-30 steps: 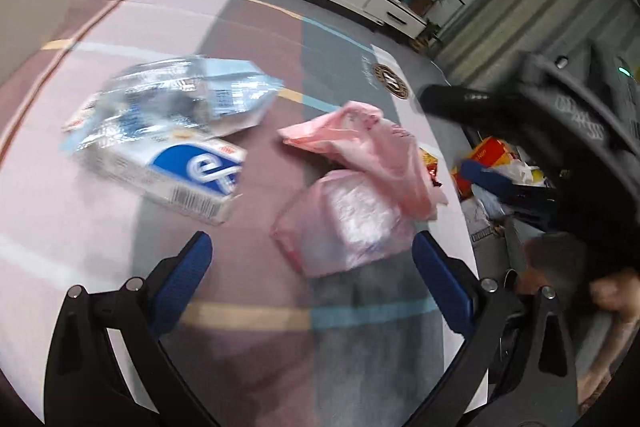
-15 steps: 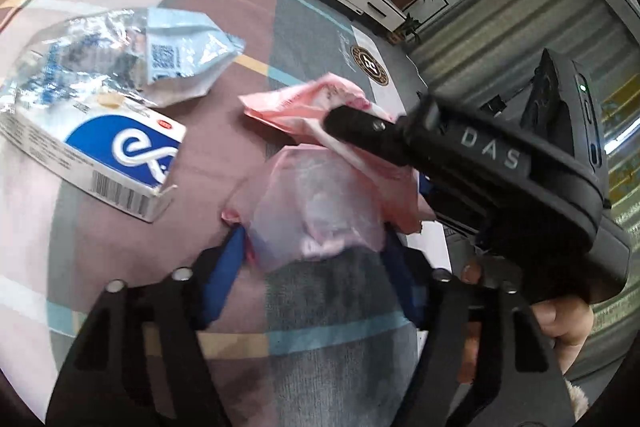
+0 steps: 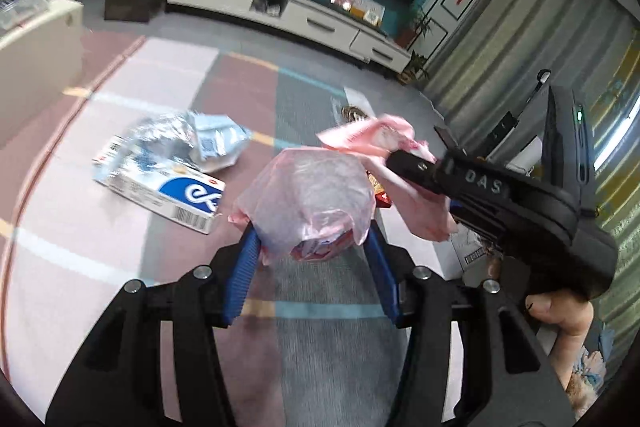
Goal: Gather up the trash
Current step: 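Grasp a pink plastic bag with the right tool while the left tool grasps another pink bag, then carry both pink bags with both tools over the black bin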
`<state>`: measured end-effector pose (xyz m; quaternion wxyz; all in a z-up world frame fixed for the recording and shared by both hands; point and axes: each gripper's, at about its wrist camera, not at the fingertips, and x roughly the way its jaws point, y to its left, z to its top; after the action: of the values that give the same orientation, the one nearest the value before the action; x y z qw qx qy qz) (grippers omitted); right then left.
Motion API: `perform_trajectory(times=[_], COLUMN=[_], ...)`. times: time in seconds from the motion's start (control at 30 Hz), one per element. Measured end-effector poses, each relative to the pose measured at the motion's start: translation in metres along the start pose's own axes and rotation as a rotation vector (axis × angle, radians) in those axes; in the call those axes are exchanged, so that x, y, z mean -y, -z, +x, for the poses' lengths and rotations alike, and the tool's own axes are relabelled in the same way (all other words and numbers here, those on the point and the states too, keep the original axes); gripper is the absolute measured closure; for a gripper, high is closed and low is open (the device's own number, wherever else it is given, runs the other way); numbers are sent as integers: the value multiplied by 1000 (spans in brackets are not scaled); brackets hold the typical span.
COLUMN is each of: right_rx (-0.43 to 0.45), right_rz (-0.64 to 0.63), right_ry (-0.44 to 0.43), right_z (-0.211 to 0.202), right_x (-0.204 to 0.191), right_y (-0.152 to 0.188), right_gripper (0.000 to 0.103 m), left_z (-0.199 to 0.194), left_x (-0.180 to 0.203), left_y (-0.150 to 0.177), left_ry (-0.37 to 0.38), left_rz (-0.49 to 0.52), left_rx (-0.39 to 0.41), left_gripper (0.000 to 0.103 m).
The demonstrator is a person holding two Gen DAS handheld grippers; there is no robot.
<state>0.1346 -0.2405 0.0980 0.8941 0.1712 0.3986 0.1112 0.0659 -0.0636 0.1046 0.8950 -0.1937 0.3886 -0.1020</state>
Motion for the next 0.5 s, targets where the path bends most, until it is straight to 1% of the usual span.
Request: perform_trajectory(times=[0.1,0.3,0.4,0.5], right_rx=[36,97,131,153], right_rz=[-5,14,17,18], right_ry=[23,25,39,58], right_z=[-22,-57,-72,-83], right_x=[1,10,13,15], right_y=[6,30,39,49], right_gripper=[71,71,71,71], left_z=[-23,-54,-56,-57], left_x=[1,-5,-3,-9], left_y=[7,27,32,36], left_ry=[-38,-44,-62,-70], left_rz=[4,5,10,3], left_rx=[40,59,80,90], left_gripper=[50,49,50,49])
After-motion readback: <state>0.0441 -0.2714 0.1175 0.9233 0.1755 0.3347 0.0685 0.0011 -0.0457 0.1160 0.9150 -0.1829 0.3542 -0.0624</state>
